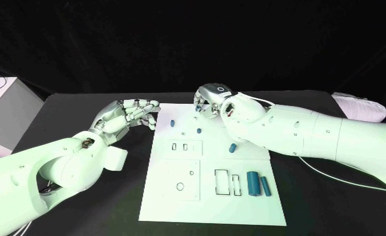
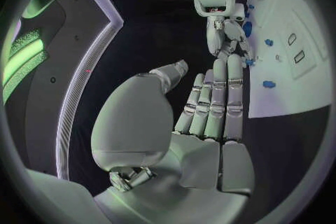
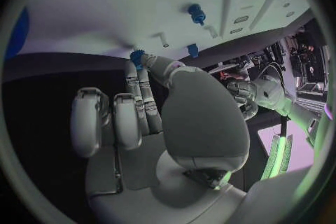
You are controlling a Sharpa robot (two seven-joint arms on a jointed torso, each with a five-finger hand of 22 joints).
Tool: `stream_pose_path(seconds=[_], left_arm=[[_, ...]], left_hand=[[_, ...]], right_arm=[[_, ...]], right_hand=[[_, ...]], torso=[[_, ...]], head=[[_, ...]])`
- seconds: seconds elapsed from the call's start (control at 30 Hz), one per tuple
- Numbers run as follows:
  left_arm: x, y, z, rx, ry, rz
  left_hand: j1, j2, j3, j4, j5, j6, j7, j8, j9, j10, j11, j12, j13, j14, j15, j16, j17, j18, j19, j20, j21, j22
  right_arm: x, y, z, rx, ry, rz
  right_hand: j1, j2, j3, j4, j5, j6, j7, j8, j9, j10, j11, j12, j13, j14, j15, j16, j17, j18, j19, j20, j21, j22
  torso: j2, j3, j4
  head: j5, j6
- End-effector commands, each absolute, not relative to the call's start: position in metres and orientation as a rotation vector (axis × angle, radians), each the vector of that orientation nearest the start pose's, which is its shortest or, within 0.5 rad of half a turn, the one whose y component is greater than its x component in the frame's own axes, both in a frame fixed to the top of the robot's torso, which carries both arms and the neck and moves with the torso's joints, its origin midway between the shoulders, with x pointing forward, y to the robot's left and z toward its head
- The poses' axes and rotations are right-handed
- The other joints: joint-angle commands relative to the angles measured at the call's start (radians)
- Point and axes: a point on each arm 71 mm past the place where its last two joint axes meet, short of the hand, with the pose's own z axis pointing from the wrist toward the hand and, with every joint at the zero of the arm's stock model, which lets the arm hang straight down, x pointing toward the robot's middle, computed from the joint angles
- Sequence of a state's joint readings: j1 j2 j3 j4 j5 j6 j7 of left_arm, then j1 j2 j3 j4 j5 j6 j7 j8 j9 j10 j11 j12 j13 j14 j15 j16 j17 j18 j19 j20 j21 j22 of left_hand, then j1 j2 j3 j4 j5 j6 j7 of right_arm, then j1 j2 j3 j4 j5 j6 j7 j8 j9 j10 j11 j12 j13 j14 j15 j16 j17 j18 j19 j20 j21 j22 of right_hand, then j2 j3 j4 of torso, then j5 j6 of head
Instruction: Assemble the parts on the task board
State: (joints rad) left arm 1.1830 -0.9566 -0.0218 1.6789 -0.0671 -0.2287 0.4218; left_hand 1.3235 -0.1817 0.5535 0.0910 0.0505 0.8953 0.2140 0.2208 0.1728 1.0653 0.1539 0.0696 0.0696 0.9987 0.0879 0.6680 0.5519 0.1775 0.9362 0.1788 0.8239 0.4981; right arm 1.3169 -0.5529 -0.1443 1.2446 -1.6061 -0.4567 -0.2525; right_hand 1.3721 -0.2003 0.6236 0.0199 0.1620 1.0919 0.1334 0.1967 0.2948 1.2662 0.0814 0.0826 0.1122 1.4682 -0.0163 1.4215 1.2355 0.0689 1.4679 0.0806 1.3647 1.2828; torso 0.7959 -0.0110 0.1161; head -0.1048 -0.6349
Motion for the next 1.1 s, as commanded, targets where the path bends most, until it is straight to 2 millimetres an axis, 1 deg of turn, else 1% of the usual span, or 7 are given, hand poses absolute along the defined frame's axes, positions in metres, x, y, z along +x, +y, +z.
stream_pose_path(seconds=[0.03, 0.4, 0.5, 0.6, 0.7, 0.9, 1.1], left_arm=[[0.456, 0.210, -0.162, -0.991, 1.462, -1.705], [0.456, 0.210, -0.162, -0.991, 1.463, -1.706], [0.456, 0.210, -0.162, -0.991, 1.463, -1.706], [0.456, 0.210, -0.162, -0.991, 1.464, -1.706], [0.456, 0.210, -0.162, -0.992, 1.464, -1.706], [0.456, 0.210, -0.162, -0.992, 1.464, -1.706], [0.456, 0.211, -0.162, -0.992, 1.463, -1.704]], left_hand=[[-0.006, 0.003, 0.003, -0.002, 0.003, -0.006, 0.003, -0.005, 0.001, -0.005, 0.002, -0.002, 0.000, -0.003, -0.001, 0.006, 0.001, 0.005, -0.006, 0.000, 0.004, 0.001], [-0.006, 0.003, 0.003, -0.003, 0.003, -0.006, 0.003, -0.005, 0.001, -0.005, 0.002, -0.002, 0.000, -0.004, -0.001, 0.008, 0.002, 0.005, -0.008, 0.000, 0.008, 0.004], [-0.006, 0.003, 0.003, -0.003, 0.003, -0.006, 0.003, -0.005, 0.001, -0.005, 0.002, -0.002, 0.000, -0.004, -0.001, 0.008, 0.002, 0.005, -0.008, 0.000, 0.008, 0.004], [-0.006, 0.003, 0.003, -0.003, 0.003, -0.006, 0.003, -0.005, 0.001, -0.005, 0.002, -0.002, 0.000, -0.004, -0.001, 0.008, 0.002, 0.005, -0.008, 0.000, 0.008, 0.004], [-0.006, 0.003, 0.003, -0.003, 0.003, -0.006, 0.003, -0.005, 0.001, -0.005, 0.002, -0.002, 0.000, -0.004, -0.001, 0.008, 0.002, 0.005, -0.008, 0.000, 0.008, 0.004], [-0.007, 0.003, 0.004, -0.003, 0.003, -0.006, 0.003, -0.005, 0.001, -0.005, 0.002, -0.001, 0.000, -0.004, -0.001, 0.009, 0.002, 0.005, -0.009, 0.000, 0.010, 0.005], [-0.007, 0.003, 0.004, -0.003, 0.003, -0.006, 0.003, -0.005, 0.001, -0.005, 0.002, -0.001, 0.000, -0.004, -0.001, 0.009, 0.002, 0.005, -0.009, 0.000, 0.010, 0.005]], right_arm=[[0.543, -0.138, -0.166, -0.263, 1.488, 0.424], [0.544, -0.139, -0.168, -0.272, 1.504, 0.419], [0.545, -0.139, -0.168, -0.268, 1.492, 0.429], [0.545, -0.139, -0.167, -0.265, 1.482, 0.439], [0.545, -0.140, -0.167, -0.264, 1.475, 0.445], [0.543, -0.142, -0.165, -0.260, 1.459, 0.458], [0.535, -0.149, -0.163, -0.242, 1.440, 0.491]], right_hand=[[0.001, 0.012, 0.009, -0.014, 0.001, 0.000, 0.003, 0.005, 0.002, 0.025, -0.022, 0.005, 0.023, 0.041, -0.006, 0.003, -0.004, -0.010, 0.022, -0.006, 0.002, -0.004], [-0.016, 0.004, 0.004, -0.013, -0.006, -0.014, 0.005, 0.002, 0.008, 0.019, -0.019, -0.005, 0.025, 0.038, -0.004, 0.001, -0.009, -0.009, 0.018, -0.004, -0.002, -0.008], [-0.057, -0.027, -0.013, 0.004, -0.003, -0.058, 0.020, -0.020, 0.008, -0.015, -0.004, -0.021, 0.020, 0.034, 0.008, -0.005, -0.023, -0.007, 0.010, 0.004, -0.014, -0.022], [-0.084, -0.053, -0.031, 0.020, -0.042, -0.104, 0.027, -0.045, 0.004, -0.062, 0.008, -0.022, 0.011, 0.024, 0.019, -0.022, -0.060, 0.001, -0.004, 0.015, -0.042, -0.057], [-0.091, -0.066, -0.049, 0.030, -0.060, -0.129, 0.031, -0.061, 0.003, -0.104, 0.015, -0.019, 0.001, 0.013, 0.024, -0.042, -0.098, 0.009, -0.018, 0.022, -0.072, -0.094], [-0.092, -0.071, -0.071, 0.036, -0.062, -0.138, 0.030, -0.067, 0.004, -0.119, 0.016, -0.015, -0.003, 0.012, 0.025, -0.047, -0.108, 0.011, -0.021, 0.024, -0.080, -0.102], [-0.080, -0.063, -0.177, 0.060, -0.044, -0.150, 0.027, -0.078, 0.011, -0.151, 0.013, 0.002, -0.005, 0.010, 0.023, -0.054, -0.124, 0.013, -0.023, 0.023, -0.094, -0.114]], torso=[[0.000, -0.0006, 0.0003], [0.000, 0.0003, -0.0007], [0.001, -0.0002, -0.0008], [0.001, -0.0001, -0.0004], [0.001, 0.0001, 0.0005], [0.002, -0.0001, 0.0002], [0.002, 0.0014, 0.0002]], head=[[0.000, -0.002], [0.000, -0.004], [0.000, -0.004], [0.000, -0.004], [-0.001, -0.004], [0.000, -0.004], [0.001, -0.006]])
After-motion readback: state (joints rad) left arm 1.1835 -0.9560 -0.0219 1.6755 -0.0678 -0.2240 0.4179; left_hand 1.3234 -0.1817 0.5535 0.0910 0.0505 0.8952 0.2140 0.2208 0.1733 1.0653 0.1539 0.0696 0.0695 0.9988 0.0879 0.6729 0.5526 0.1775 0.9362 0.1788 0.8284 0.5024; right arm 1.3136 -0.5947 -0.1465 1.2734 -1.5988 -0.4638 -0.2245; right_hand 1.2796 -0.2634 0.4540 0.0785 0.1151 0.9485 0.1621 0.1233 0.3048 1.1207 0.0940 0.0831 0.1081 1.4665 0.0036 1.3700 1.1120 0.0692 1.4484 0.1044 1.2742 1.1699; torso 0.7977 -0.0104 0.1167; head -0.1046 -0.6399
